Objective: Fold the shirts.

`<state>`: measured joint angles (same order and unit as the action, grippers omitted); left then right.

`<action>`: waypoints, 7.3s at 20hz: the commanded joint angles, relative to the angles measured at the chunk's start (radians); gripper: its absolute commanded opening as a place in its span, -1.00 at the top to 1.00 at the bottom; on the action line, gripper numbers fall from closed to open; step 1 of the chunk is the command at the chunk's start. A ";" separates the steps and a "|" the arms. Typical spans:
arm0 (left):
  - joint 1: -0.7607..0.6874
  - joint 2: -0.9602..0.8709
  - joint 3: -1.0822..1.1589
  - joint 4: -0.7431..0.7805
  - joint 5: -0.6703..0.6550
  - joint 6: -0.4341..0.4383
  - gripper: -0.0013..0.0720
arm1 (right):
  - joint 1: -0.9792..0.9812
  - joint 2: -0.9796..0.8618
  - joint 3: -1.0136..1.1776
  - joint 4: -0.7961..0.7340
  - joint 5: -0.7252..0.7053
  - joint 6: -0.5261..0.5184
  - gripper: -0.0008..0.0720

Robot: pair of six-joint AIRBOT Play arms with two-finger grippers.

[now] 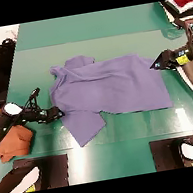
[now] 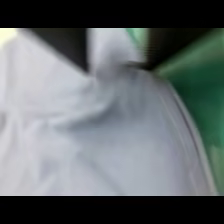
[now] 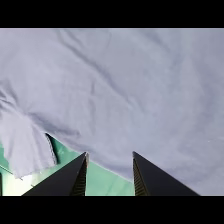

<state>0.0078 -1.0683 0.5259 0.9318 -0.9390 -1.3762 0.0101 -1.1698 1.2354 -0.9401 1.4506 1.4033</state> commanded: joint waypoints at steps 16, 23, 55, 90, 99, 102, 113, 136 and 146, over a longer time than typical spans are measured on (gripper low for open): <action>-0.033 0.002 0.197 -0.025 -0.072 0.023 0.90 | -0.637 0.079 -0.562 -0.139 -0.007 -0.032 -0.09; -0.033 0.002 0.197 -0.025 -0.072 0.023 0.90 | -0.652 -0.017 -0.649 -0.043 -0.138 -0.070 -0.05; 0.060 0.315 1.695 0.111 -0.186 -0.039 0.90 | -0.193 0.349 0.705 -0.092 -0.170 0.012 0.94; 0.060 -0.584 0.945 0.256 -0.278 0.033 0.90 | 0.018 -0.456 0.285 -0.369 -0.156 0.072 0.94; 0.113 -0.456 0.846 0.330 -0.426 0.022 -0.36 | -0.058 -0.361 0.190 -0.160 -0.026 0.043 0.12; 0.147 -0.258 0.632 0.355 -0.442 -0.019 -0.36 | -0.065 -0.230 0.098 -0.159 -0.022 0.028 0.12; 0.147 0.091 -0.044 0.175 -0.281 -0.109 -0.36 | -0.054 0.019 -0.126 -0.123 -0.193 0.027 0.12; 0.147 0.091 0.058 -0.101 -0.240 0.069 0.90 | -0.473 0.177 -0.705 -0.124 -0.027 -0.025 -0.38; 0.147 0.091 0.076 -0.034 -0.248 0.073 0.91 | -0.245 0.019 -0.677 -0.076 -0.212 -0.025 0.49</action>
<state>0.1547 -0.9783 0.5900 0.8501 -1.1809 -1.3037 -0.2966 -1.1305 0.5304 -1.0122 1.2942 1.3800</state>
